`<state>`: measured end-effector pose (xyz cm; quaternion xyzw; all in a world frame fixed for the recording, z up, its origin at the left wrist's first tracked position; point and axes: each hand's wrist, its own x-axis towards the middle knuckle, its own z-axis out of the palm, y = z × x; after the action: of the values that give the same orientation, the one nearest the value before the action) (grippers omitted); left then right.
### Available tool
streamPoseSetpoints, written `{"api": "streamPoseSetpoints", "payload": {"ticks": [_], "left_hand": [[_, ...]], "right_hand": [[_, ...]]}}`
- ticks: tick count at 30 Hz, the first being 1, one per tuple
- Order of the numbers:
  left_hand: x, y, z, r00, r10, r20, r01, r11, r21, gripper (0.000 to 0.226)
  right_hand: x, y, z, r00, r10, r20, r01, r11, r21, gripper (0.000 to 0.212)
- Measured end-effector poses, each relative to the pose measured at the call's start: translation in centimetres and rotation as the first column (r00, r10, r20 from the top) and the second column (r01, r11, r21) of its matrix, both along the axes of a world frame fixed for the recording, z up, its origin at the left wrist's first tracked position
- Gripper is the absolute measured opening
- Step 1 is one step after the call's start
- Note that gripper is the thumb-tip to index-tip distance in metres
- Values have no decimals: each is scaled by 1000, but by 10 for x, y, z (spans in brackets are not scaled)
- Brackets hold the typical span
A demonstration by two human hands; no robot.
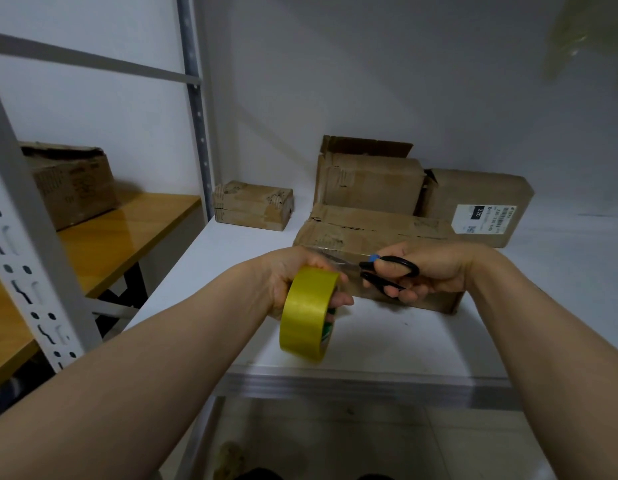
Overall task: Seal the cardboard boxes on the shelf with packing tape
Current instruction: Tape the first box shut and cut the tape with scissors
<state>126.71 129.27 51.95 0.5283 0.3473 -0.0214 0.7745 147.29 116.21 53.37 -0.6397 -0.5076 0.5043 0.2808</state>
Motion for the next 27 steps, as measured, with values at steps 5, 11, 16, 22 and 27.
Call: {"api": "streamPoseSetpoints", "payload": {"ticks": [5, 11, 16, 22, 27], "left_hand": [[1, 1, 0, 999, -37, -1, 37, 999, 8, 15], [-1, 1, 1, 996, -82, 25, 82, 997, 1, 15], [-6, 4, 2, 989, -141, 45, 140, 990, 23, 13], [-14, 2, 6, 953, -303, 7, 301, 948, 104, 16], [-19, 2, 9, 909, -412, -56, 416, 896, 157, 20]], "right_hand": [[9, -4, -3, 1000, -14, 1, 14, 1000, 10, 55], [6, -7, -2, 998, 33, -55, -40, 991, -127, 66], [12, -12, -11, 998, 31, -46, -36, 993, -113, 93], [11, -14, -17, 994, 15, 110, -5, 996, -87, 88], [0, -10, -16, 968, 43, 248, -10, 992, -130, 57]]}}
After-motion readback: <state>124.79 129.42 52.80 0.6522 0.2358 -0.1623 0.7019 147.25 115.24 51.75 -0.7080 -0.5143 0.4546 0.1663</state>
